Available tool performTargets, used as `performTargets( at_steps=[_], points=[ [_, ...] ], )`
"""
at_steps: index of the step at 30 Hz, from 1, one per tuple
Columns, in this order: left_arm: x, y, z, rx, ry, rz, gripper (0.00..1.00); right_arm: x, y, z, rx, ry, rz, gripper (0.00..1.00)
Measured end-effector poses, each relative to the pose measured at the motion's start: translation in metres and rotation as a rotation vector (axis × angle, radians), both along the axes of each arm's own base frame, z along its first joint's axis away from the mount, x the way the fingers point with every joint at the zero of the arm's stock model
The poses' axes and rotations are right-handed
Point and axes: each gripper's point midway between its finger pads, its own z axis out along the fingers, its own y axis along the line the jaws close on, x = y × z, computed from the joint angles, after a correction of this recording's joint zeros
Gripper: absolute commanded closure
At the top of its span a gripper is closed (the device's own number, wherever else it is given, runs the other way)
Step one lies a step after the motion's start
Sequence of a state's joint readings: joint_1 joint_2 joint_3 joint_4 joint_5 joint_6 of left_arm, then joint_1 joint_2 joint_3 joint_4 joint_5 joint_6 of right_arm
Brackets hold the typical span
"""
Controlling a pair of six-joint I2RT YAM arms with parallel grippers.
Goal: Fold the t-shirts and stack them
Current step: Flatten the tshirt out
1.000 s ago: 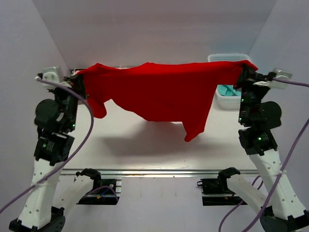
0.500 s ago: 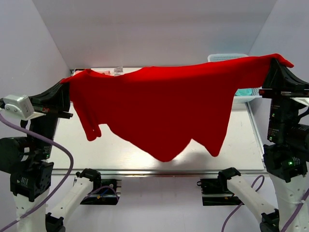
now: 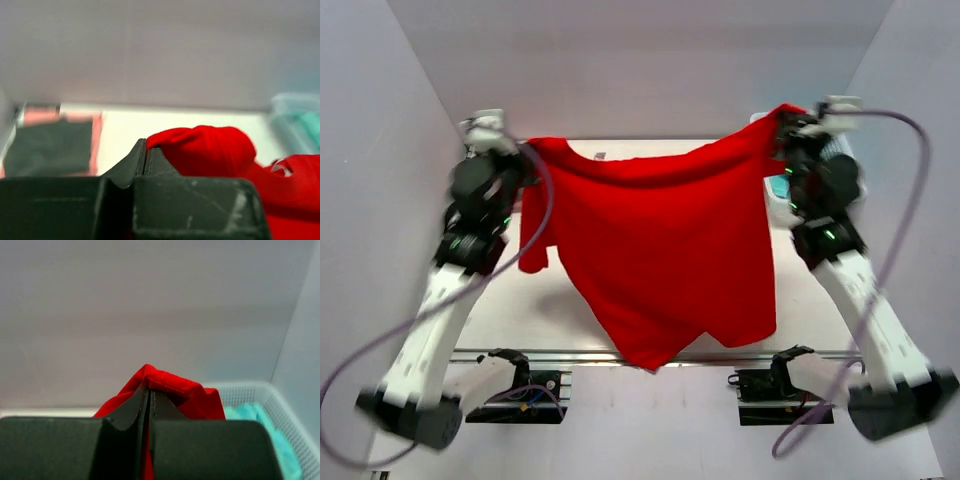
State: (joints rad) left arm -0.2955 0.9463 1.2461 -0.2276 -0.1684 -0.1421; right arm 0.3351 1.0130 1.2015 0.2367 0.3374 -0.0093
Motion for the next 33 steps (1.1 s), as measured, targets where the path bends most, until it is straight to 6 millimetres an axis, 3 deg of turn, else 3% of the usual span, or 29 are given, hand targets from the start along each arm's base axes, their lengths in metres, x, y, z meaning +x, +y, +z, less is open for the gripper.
performTargets(
  at_steps=[2,5,6,9,11,13,15,16,17,18,19,22,24,25,26,29,33],
  points=[
    [0.043,-0.002,-0.052,0.028,0.135,0.059,1.00,0.040,0.012,-0.042,-0.025,0.097,-0.006,1.00],
    [0.094,-0.001,-0.147,0.097,0.362,0.144,1.00,0.100,0.027,-0.123,-0.064,0.274,-0.017,1.00],
    [0.107,-0.001,-0.175,0.117,0.423,0.165,1.00,0.122,0.032,-0.164,-0.088,0.363,-0.022,1.00],
    [0.147,0.002,-0.259,0.181,0.598,0.223,1.00,0.171,0.040,-0.252,-0.122,0.535,-0.029,1.00],
    [0.172,0.002,-0.303,0.209,0.681,0.239,1.00,0.197,0.044,-0.299,-0.137,0.620,-0.025,1.00],
    [0.196,0.001,-0.336,0.224,0.734,0.250,1.00,0.223,0.049,-0.334,-0.144,0.667,-0.015,1.00],
    [0.212,0.001,-0.356,0.230,0.759,0.254,0.89,0.245,0.053,-0.358,-0.146,0.695,-0.005,1.00],
    [0.219,0.001,-0.364,0.230,0.767,0.254,0.76,0.254,0.055,-0.368,-0.147,0.704,-0.001,1.00],
    [0.225,0.002,-0.367,0.229,0.769,0.257,0.36,0.265,0.057,-0.372,-0.145,0.700,0.003,0.98],
    [0.234,0.002,-0.369,0.226,0.763,0.256,0.11,0.276,0.060,-0.376,-0.143,0.692,0.008,0.97],
    [0.239,0.001,-0.370,0.226,0.761,0.253,0.00,0.284,0.062,-0.378,-0.142,0.690,0.012,0.89],
    [0.258,0.000,-0.362,0.207,0.738,0.258,0.00,0.307,0.070,-0.373,-0.143,0.666,0.033,0.69],
    [0.268,0.000,-0.353,0.198,0.721,0.258,0.00,0.316,0.075,-0.366,-0.143,0.649,0.051,0.41],
    [0.272,-0.001,-0.349,0.193,0.715,0.254,0.00,0.317,0.077,-0.364,-0.151,0.648,0.061,0.16],
    [0.274,-0.002,-0.345,0.188,0.709,0.251,0.00,0.315,0.078,-0.360,-0.151,0.648,0.071,0.10],
    [0.273,-0.007,-0.337,0.178,0.712,0.221,0.00,0.306,0.081,-0.355,-0.167,0.667,0.098,0.10],
    [0.252,-0.022,-0.334,0.163,0.745,0.120,0.00,0.269,0.079,-0.331,-0.140,0.716,0.121,0.10]
  ],
)
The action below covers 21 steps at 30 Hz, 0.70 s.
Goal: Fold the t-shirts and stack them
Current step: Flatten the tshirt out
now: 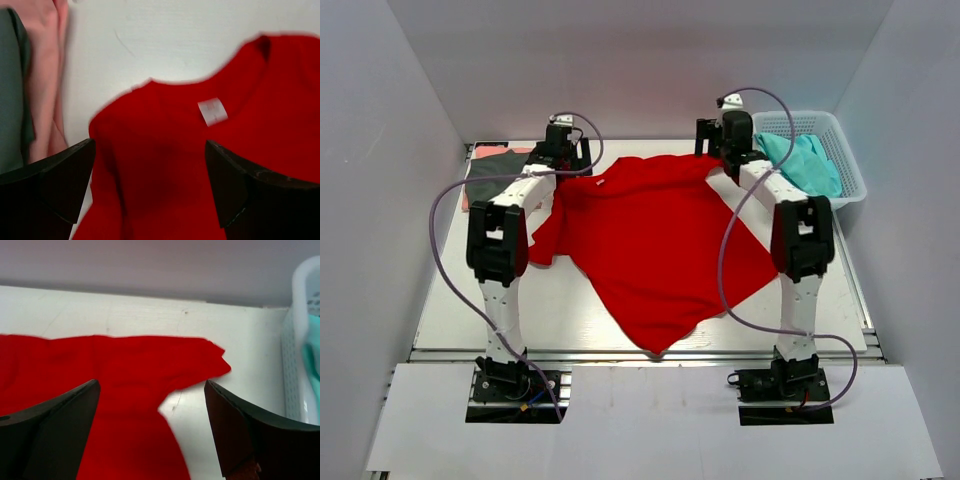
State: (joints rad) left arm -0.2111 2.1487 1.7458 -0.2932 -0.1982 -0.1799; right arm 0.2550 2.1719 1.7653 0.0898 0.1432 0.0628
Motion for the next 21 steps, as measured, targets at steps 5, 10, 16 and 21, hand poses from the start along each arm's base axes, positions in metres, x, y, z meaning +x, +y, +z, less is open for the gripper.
performTargets(
  at_steps=[5,10,16,21],
  points=[
    [-0.059,-0.022,0.016,-0.073,0.045,-0.131,0.00,-0.060,0.000,0.050,0.107,0.052,0.015,0.10],
    [-0.114,-0.039,0.004,-0.149,0.098,-0.229,0.00,-0.143,0.009,0.029,0.260,0.187,0.063,0.10],
    [-0.154,-0.051,-0.051,-0.224,0.237,-0.308,0.00,-0.252,0.014,-0.100,0.307,0.582,0.046,0.10],
    [-0.152,-0.061,-0.077,-0.262,0.288,-0.331,0.00,-0.275,0.013,-0.122,0.311,0.676,0.013,0.10]
  ],
)
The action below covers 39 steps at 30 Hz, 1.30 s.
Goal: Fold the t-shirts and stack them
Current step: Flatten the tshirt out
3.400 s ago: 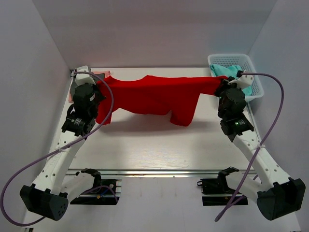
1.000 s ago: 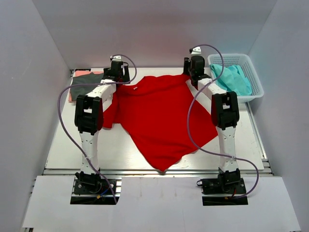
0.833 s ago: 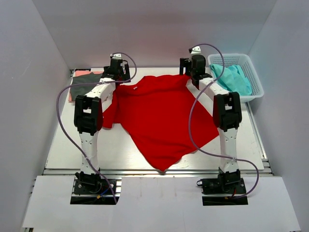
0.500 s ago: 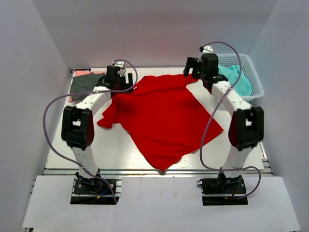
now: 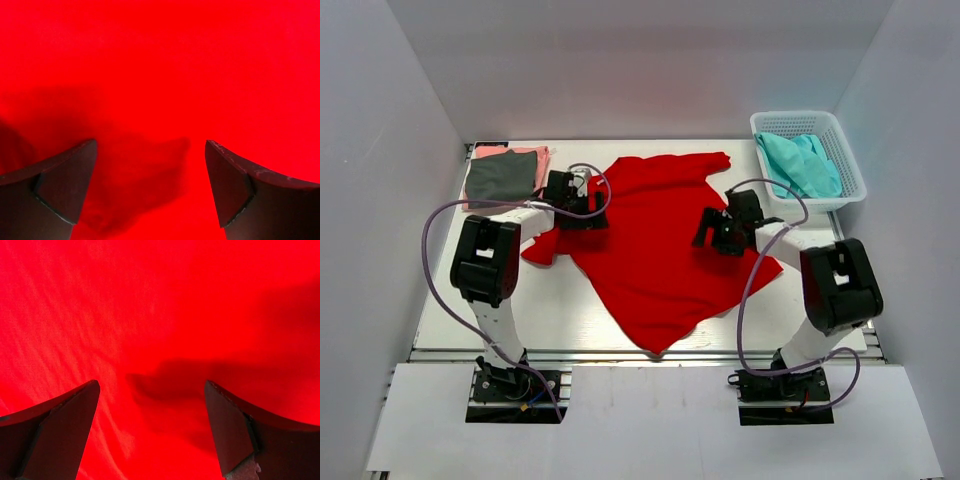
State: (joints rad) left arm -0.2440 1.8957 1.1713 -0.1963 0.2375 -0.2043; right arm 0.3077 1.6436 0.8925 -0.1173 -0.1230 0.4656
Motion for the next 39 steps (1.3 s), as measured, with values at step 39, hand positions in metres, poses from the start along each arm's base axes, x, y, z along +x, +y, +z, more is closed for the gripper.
performTargets(
  at_steps=[39],
  points=[
    [-0.082,-0.055,0.078,-0.066,-0.019,-0.108,0.00,0.194,0.009,0.092,-0.144,-0.283,0.136,0.10]
  ],
)
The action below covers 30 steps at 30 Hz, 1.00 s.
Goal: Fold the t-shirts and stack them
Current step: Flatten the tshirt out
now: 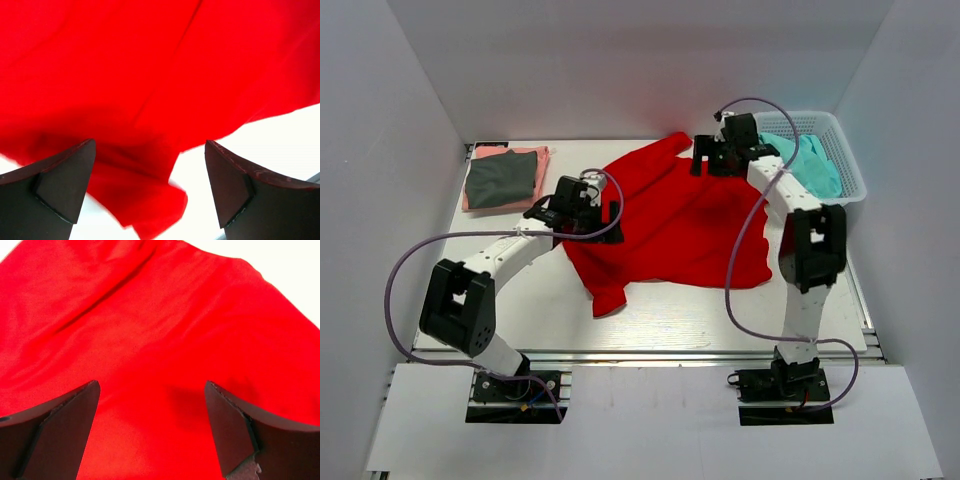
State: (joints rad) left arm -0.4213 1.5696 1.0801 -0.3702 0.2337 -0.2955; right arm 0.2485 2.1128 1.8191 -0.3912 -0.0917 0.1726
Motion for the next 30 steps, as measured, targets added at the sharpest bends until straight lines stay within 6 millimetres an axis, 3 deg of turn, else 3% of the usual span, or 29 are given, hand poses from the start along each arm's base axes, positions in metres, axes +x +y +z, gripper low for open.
performTargets(
  at_steps=[1,3,6,8,13,16,18,23,27,30],
  points=[
    [-0.004,0.003,0.000,0.018,0.009,0.013,0.07,-0.012,0.002,0.013,-0.002,-0.017,0.003,0.10],
    [-0.015,0.005,-0.002,0.040,0.045,0.021,0.11,-0.035,0.004,0.033,0.002,-0.050,0.003,0.10],
    [-0.038,0.000,-0.012,0.073,0.119,0.000,0.16,-0.078,0.008,0.037,0.031,-0.038,-0.004,0.10],
    [-0.054,-0.006,-0.018,0.100,0.161,-0.027,0.21,-0.105,0.005,0.018,0.046,0.014,-0.021,0.10],
    [-0.086,-0.020,-0.035,0.168,0.249,-0.096,0.24,-0.179,-0.018,-0.066,0.028,0.241,-0.090,0.10],
    [-0.099,-0.031,-0.037,0.191,0.264,-0.142,0.26,-0.212,-0.028,-0.094,0.021,0.339,-0.114,0.10],
    [-0.106,-0.038,-0.036,0.214,0.262,-0.170,0.28,-0.220,-0.031,-0.100,0.023,0.362,-0.129,0.10],
    [-0.125,-0.054,-0.049,0.278,0.289,-0.240,0.28,-0.214,-0.030,-0.098,0.050,0.339,-0.163,0.10],
    [-0.145,-0.048,-0.066,0.376,0.343,-0.264,0.28,-0.211,-0.032,-0.099,0.057,0.337,-0.188,0.10],
    [-0.153,-0.036,-0.079,0.462,0.388,-0.243,0.37,-0.210,-0.032,-0.098,0.064,0.336,-0.198,0.10]
  ],
)
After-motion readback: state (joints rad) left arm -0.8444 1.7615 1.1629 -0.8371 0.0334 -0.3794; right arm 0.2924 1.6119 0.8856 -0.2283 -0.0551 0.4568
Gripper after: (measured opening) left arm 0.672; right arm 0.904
